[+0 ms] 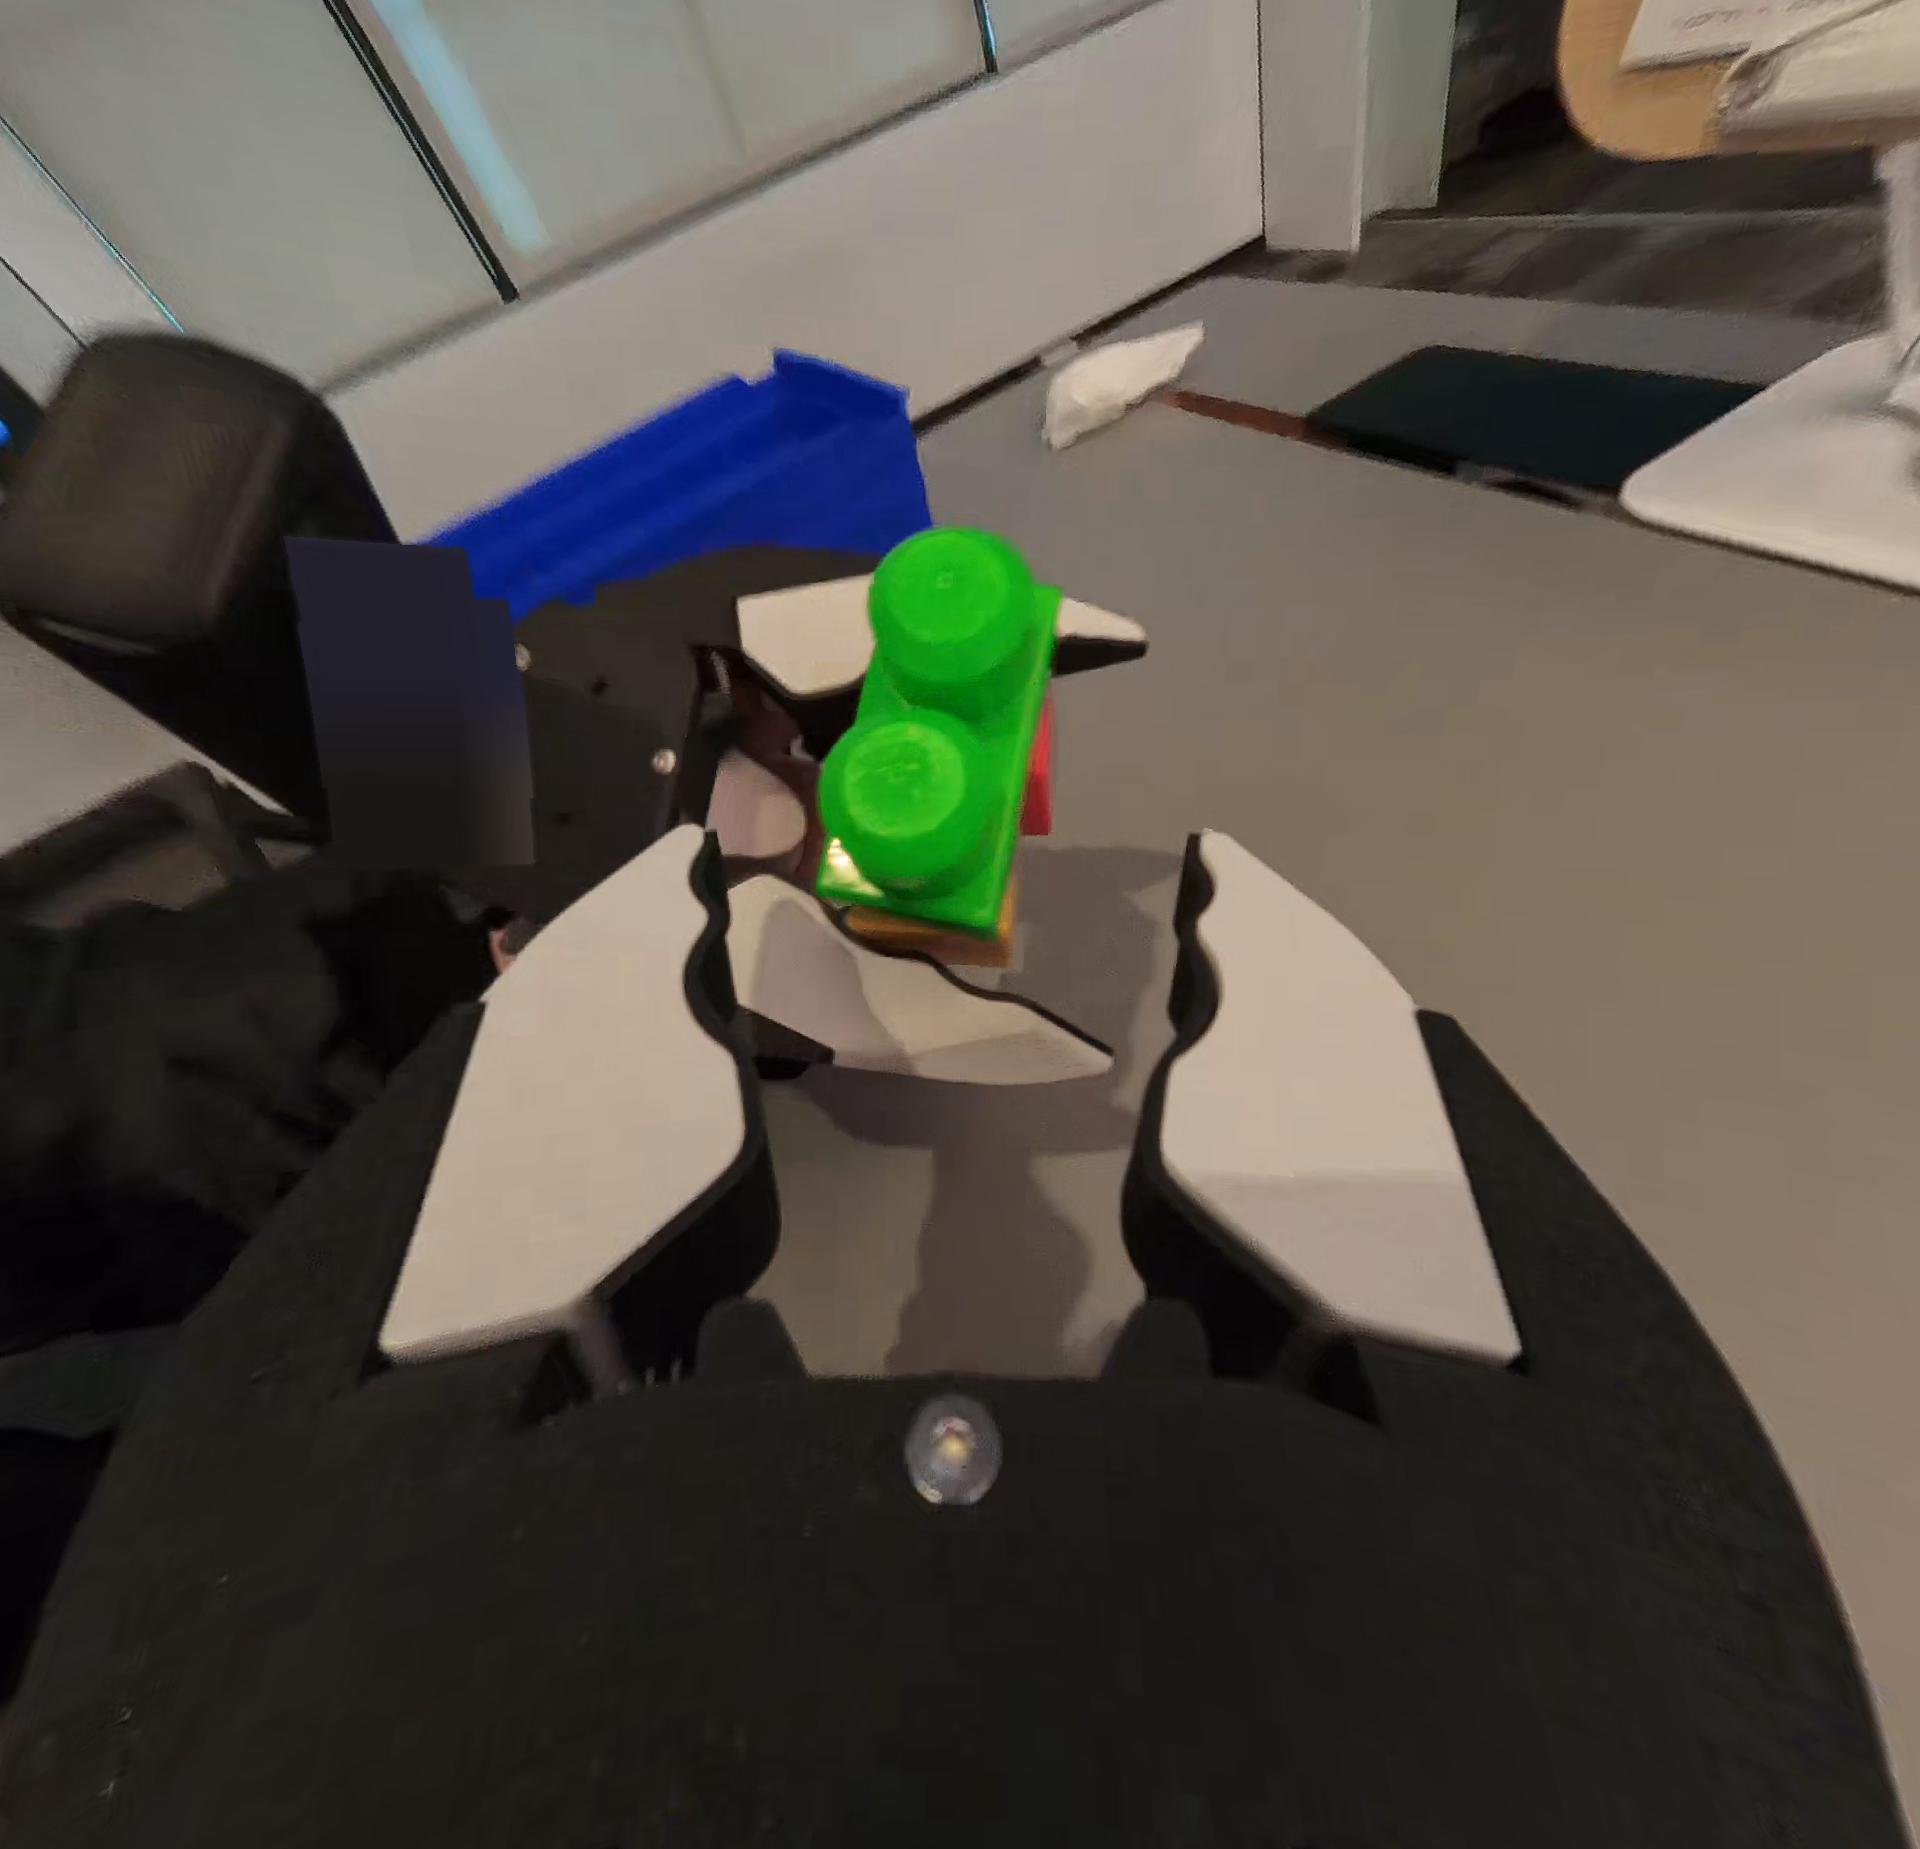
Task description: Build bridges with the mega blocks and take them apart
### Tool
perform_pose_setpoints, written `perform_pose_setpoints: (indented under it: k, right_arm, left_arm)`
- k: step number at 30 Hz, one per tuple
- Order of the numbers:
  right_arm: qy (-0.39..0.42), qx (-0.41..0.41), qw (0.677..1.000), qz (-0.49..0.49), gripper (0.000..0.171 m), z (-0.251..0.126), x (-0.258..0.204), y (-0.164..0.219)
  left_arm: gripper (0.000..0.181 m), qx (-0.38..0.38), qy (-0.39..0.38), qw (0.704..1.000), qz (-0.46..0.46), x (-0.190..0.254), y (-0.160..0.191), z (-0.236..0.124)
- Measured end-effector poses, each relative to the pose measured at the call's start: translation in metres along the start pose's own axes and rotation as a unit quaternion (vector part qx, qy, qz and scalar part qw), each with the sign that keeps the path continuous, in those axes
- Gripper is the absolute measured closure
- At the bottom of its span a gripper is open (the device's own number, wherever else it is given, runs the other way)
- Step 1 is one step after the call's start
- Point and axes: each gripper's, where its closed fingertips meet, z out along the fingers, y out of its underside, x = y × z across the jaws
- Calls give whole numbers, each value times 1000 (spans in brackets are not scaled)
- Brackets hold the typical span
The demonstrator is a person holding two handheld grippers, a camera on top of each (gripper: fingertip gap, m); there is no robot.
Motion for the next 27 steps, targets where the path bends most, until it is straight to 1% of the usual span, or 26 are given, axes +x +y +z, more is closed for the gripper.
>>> perform_pose_setpoints:
  k: [2,3,4,5,7,9,11,12,13,15,16,17,18,19,22,25,27]
  right_arm:
    - [6,-35,999,7,97,13,-3,14]
    - [8,-47,999,21,109,20,-2,20]
    - [1,-58,998,29,126,24,-3,26]
    - [-2,-65,997,33,128,27,-3,29]
    - [3,-67,998,18,130,26,-2,30]
    - [8,-68,998,3,130,22,-1,29]
    - [15,-70,997,-5,130,14,5,29]
    - [11,-62,998,1,130,8,8,26]
    - [-3,-53,999,10,130,1,9,24]
    - [-34,-47,998,29,130,-17,12,22]
    - [-61,-54,996,28,130,-25,11,24]
    - [-89,-63,994,26,130,-34,8,29]
    - [-107,-69,991,26,130,-42,8,32]
    - [-124,-69,990,27,130,-50,6,35]
    - [-146,-61,987,12,130,-67,5,39]
    - [-166,-59,983,-46,130,-74,-5,42]
    - [-176,-69,981,-51,130,-74,-11,45]
  left_arm:
    - [89,-21,2,1000,-4,1,6,2]
    - [89,-24,5,1000,-4,3,7,3]
    - [89,-30,10,999,2,7,8,4]
    - [89,-40,1,999,18,8,10,4]
    - [88,-47,-15,998,39,6,10,4]
    - [89,-38,-6,999,34,10,7,3]
    - [89,-34,25,999,25,18,6,2]
    - [85,-28,38,999,18,20,4,1]
    - [80,-22,51,998,15,23,3,0]
    - [81,-24,83,996,15,28,5,-2]
    - [84,-19,123,992,10,38,3,-5]
    - [92,-15,158,987,0,46,2,-8]
    - [93,-9,177,984,-16,49,0,-11]
    - [91,2,201,979,-36,54,-4,-13]
    - [97,32,303,948,-91,75,-16,-28]
    - [98,52,366,921,-120,88,-25,-39]
    - [100,72,376,914,-134,87,-32,-43]
